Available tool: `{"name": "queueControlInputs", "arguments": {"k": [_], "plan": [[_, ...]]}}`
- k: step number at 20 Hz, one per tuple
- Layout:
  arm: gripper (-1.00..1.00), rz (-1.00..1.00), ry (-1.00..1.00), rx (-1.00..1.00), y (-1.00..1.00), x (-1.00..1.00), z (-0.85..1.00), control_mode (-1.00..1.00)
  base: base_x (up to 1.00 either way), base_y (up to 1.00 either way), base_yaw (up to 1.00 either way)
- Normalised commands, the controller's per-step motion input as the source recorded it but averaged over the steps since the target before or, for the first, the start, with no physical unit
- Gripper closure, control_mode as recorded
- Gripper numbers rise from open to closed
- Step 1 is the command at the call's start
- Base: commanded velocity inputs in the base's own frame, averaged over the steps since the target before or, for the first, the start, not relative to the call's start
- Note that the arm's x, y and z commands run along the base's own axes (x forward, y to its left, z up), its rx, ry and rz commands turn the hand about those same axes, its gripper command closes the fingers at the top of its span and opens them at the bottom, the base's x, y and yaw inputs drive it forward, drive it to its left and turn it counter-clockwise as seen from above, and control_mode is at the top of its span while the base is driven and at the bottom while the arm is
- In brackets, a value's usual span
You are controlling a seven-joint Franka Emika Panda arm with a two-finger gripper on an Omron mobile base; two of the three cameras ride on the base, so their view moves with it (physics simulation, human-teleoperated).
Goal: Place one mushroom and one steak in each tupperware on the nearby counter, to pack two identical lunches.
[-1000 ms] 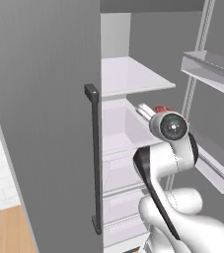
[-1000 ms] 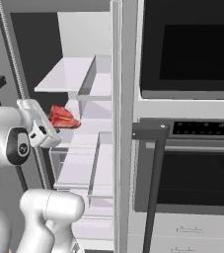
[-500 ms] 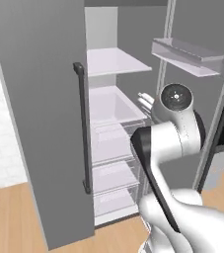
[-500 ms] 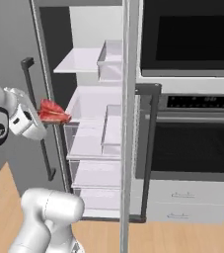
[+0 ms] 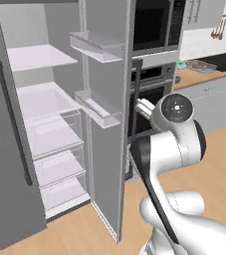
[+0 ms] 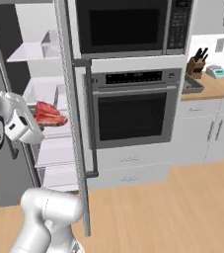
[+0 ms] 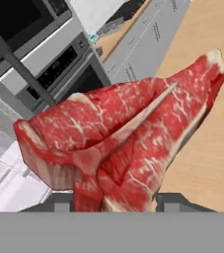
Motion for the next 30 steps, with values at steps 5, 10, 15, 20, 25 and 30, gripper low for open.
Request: {"name": "queueControlInputs", "arguments": {"k": [5,10,15,20,25,30], "plan": [[1.0,0.0,0.0,0.0,0.0,0.0,0.0,1.0,0.92,-1.0,-0.28],[1.0,0.0,0.0,0.0,0.0,0.0,0.0,1.0,1.0,-1.0,-0.05],[1.0,0.0,0.0,0.0,0.0,0.0,0.0,1.0,1.0,-1.0,0.0],[1.0,0.0,0.0,0.0,0.0,0.0,0.0,1.0,1.0,-1.0,0.0],[1.0,0.0,0.0,0.0,0.0,0.0,0.0,1.0,1.0,-0.97,0.07],[1.0,0.0,0.0,0.0,0.0,0.0,0.0,1.0,1.0,-0.69,0.28]]}}
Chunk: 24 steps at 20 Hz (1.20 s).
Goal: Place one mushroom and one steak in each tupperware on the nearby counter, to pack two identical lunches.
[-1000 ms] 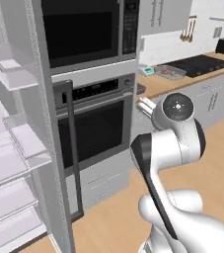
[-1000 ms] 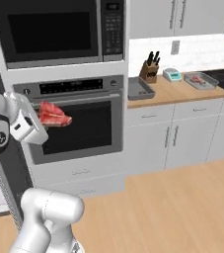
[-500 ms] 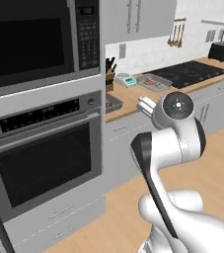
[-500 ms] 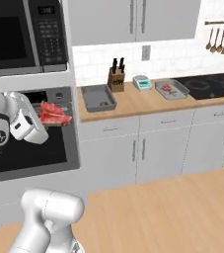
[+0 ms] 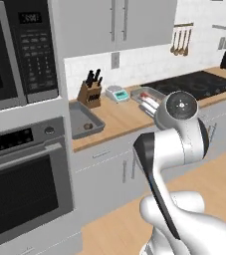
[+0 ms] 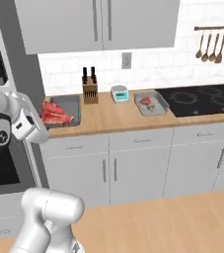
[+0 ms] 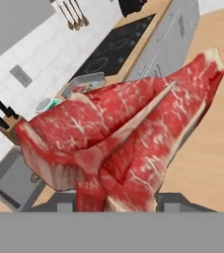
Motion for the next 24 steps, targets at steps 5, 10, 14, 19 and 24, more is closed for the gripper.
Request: {"name": "queueControlInputs", "arguments": {"k": [5,10,14,19,24], "plan": [[1.0,0.0,0.0,0.0,0.0,0.0,0.0,1.0,0.95,-0.4,0.51],[1.0,0.0,0.0,0.0,0.0,0.0,0.0,1.0,1.0,-0.05,0.52],[1.0,0.35,0.16,0.02,-0.08,0.75,-0.26,-1.0,0.25,-0.02,0.11],[1.0,0.47,0.37,0.03,-0.02,1.0,-0.76,-1.0,0.0,0.0,0.0],[1.0,0.3,0.44,0.01,0.01,1.0,-0.84,-1.0,0.0,0.0,0.0]]}}
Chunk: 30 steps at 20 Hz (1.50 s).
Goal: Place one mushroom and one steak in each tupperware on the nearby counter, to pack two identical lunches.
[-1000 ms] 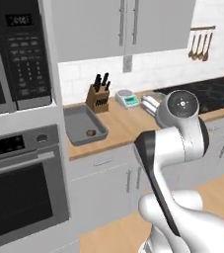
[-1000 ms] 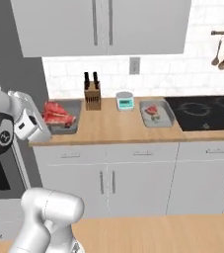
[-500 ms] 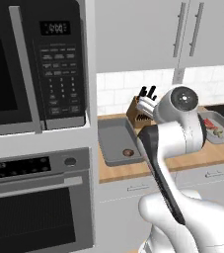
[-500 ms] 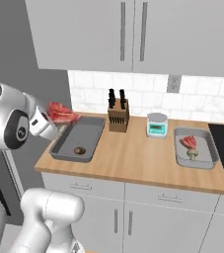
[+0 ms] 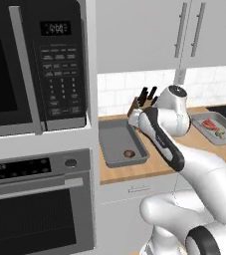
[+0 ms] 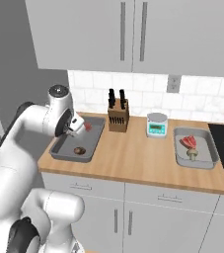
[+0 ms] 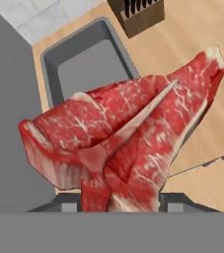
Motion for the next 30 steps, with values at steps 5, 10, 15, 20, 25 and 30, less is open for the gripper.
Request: {"name": "queueControlInputs", "arguments": {"k": [5,10,15,20,25,30], "plan": [[1.0,0.21,0.34,0.0,0.08,1.0,-0.7,-1.0,0.0,0.0,0.0],[1.0,0.16,0.29,0.0,0.39,1.0,-0.66,-1.0,0.0,0.0,0.0],[-1.0,0.09,0.16,-0.01,0.23,0.96,-0.6,-1.0,0.0,0.0,0.0],[-1.0,-0.01,-0.02,0.0,0.08,0.81,-0.05,-1.0,0.0,0.0,0.0],[-1.0,-0.03,-0.03,-0.02,0.28,0.22,0.0,-1.0,0.0,0.0,0.0],[-1.0,0.0,-0.37,0.04,-0.17,-1.0,-0.05,-1.0,0.0,0.0,0.0]]}}
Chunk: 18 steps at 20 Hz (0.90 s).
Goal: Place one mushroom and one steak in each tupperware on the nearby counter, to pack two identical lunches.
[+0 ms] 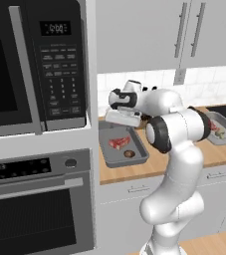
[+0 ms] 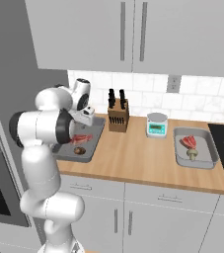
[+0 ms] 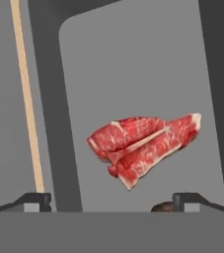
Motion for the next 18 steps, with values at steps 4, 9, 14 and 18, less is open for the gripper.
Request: {"name": "queueControlInputs", "arguments": {"k": [4,9,14,18], "plan": [[-1.0,0.0,-0.53,0.08,-0.28,-1.0,-0.11,-1.0,0.0,0.0,0.0],[-1.0,0.0,-0.66,0.02,-0.28,-1.0,0.87,-1.0,0.0,0.0,0.0],[-1.0,0.0,-0.59,0.0,-0.46,-1.0,1.0,-1.0,0.0,0.0,0.0],[-1.0,0.04,-0.57,0.0,-0.59,-1.0,1.0,-1.0,0.0,0.0,0.0]]}}
